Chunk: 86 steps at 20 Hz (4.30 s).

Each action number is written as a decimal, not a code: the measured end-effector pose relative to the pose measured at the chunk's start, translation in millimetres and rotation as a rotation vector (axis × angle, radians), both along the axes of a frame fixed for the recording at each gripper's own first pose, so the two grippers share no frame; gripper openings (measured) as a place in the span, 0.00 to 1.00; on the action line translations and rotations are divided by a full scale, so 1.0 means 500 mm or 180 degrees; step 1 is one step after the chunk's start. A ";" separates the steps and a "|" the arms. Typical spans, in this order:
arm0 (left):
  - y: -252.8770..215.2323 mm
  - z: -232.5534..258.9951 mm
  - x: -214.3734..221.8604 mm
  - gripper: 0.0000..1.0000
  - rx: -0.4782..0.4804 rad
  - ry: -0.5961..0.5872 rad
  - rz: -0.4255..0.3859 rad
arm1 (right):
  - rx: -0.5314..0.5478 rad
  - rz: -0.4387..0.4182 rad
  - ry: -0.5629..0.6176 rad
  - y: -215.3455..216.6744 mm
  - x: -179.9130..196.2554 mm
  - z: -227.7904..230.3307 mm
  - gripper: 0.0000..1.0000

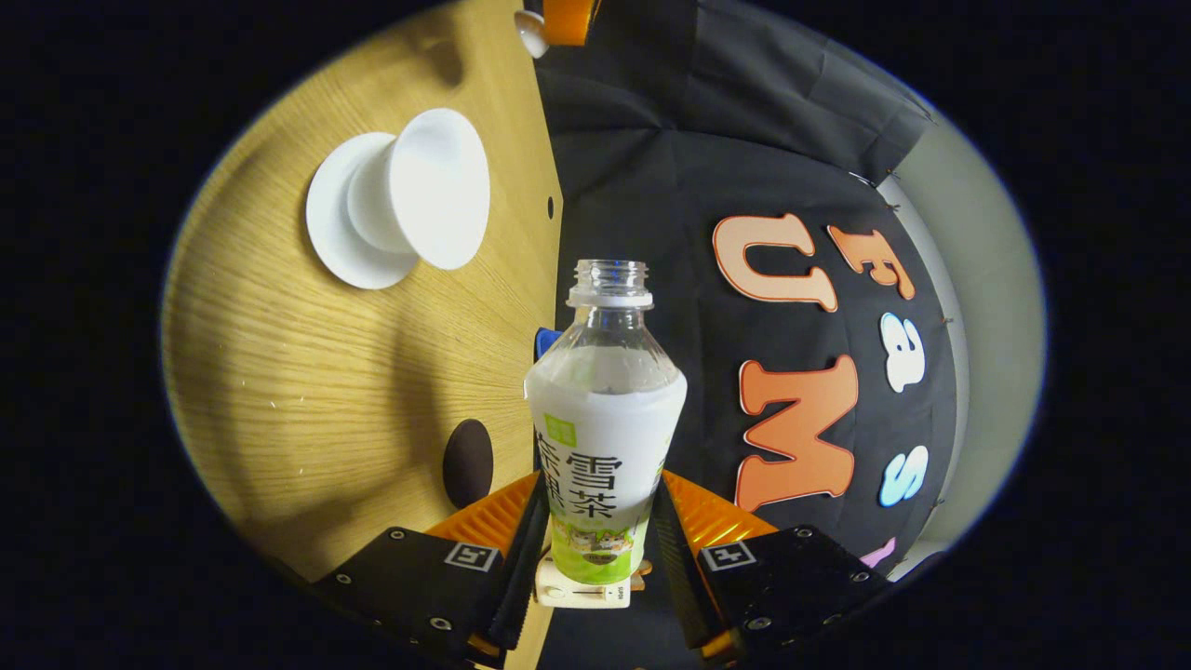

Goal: Open the teacup lid with one hand, grasp the water bottle and pour water into the teacup with the other hand; after pouring, place the water bottle on the coaster and then close the teacup lid.

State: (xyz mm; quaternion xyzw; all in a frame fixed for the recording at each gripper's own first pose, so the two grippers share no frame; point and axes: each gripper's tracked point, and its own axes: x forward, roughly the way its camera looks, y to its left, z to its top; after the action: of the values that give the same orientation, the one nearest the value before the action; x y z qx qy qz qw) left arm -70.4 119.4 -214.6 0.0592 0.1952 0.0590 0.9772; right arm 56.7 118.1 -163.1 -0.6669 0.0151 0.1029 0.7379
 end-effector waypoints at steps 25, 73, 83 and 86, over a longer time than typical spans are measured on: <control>0.029 -0.012 -0.021 0.32 -0.0118 -0.0016 0.0059 | -0.0840 0.0440 -0.0669 0.028 0.024 0.120 0.64; 0.036 0.034 -0.044 0.34 -0.0074 -0.0219 0.0102 | -0.0710 0.0973 -0.0186 0.106 0.005 0.083 0.64; -0.008 0.060 -0.012 0.34 -0.0095 -0.0298 -0.0005 | 0.1477 0.0659 0.0905 0.116 -0.054 0.064 0.65; -0.040 0.085 0.005 0.34 -0.0098 -0.0374 -0.0100 | 0.2112 0.0564 0.1044 0.112 -0.050 0.108 0.65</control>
State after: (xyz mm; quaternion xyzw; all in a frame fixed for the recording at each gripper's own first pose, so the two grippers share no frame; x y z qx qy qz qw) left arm -67.7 99.4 -172.0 0.0436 0.1375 0.0440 0.9886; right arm 31.8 174.1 -108.9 -0.3651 0.0412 0.2710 0.8897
